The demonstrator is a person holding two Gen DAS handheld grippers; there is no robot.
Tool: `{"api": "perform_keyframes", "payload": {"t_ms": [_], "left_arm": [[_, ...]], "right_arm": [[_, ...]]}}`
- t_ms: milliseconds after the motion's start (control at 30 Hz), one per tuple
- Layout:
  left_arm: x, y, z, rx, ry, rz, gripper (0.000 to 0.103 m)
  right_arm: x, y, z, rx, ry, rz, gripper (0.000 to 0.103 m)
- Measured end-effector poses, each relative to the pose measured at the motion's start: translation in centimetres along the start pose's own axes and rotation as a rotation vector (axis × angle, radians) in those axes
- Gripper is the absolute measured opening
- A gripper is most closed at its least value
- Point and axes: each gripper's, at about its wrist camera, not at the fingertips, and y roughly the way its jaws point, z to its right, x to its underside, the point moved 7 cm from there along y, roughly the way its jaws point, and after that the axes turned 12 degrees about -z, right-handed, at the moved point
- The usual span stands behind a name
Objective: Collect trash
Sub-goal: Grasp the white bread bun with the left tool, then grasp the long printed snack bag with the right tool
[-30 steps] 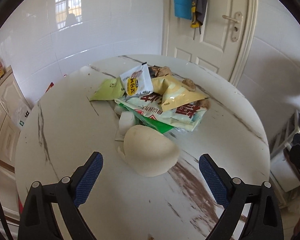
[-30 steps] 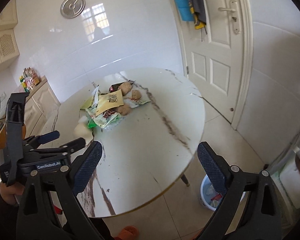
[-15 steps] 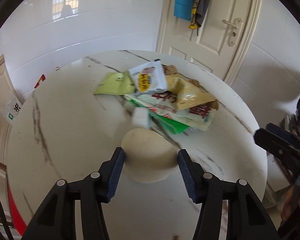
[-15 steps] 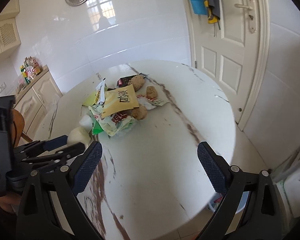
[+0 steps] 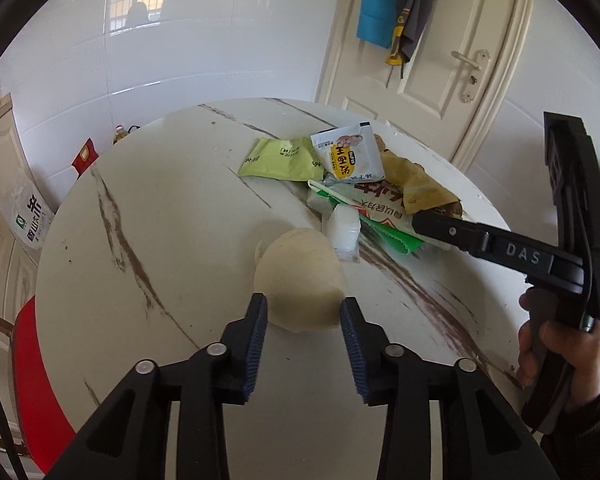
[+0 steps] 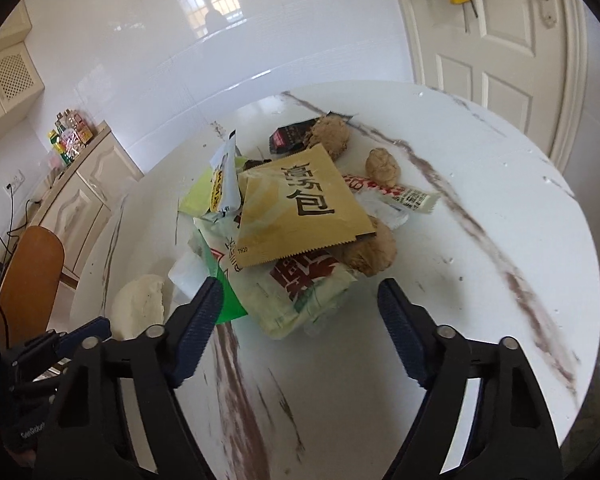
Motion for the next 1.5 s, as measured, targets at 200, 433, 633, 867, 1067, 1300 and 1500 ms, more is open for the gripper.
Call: {"api": "perform_keyframes", "payload": {"t_ms": [200, 433, 633, 867, 1067, 1300, 1500], "left_arm": [[-0.6, 0.5, -0.1, -0.008, -0.012, 0.006, 0.059], [-1.2, 2.0, 0.4, -0.038, -0.004, -0.019, 0.062], [-0.9, 2.0, 0.4, -0.022, -0.007, -0.01, 0.049], [0.2, 0.4, 0.0, 0.045, -0.013, 0.002, 0.049], [-0.3, 1.2, 0.3, 0.074, -0.013, -0.023, 0.049], [-2.5, 2.3, -0.1, 0.06, 0.005, -0.029, 0.049], [-2.7, 2.8, 0.0, 0.058, 0.021, -0.022, 0.049]], "right_arm": [[-0.2, -0.8, -0.4, 0.024, -0.033, 0.035, 0.035], [1.7, -3.0, -1.6, 0.017, -0.119, 0.055, 0.021], [3.3, -5.7, -2.4, 0.036, -0.173, 0.097, 0.016], [5.0, -6.6, -5.0, 0.022, -0.274, 0.082, 0.016], [5.2, -4.9, -5.4, -0.056, -0.232, 0.03, 0.02], [4.2, -3.2, -4.5, -0.126, -0.151, -0.001, 0.029], [1.9, -1.8, -3.0, -0.202, -0.008, 0.011, 0.055]]}}
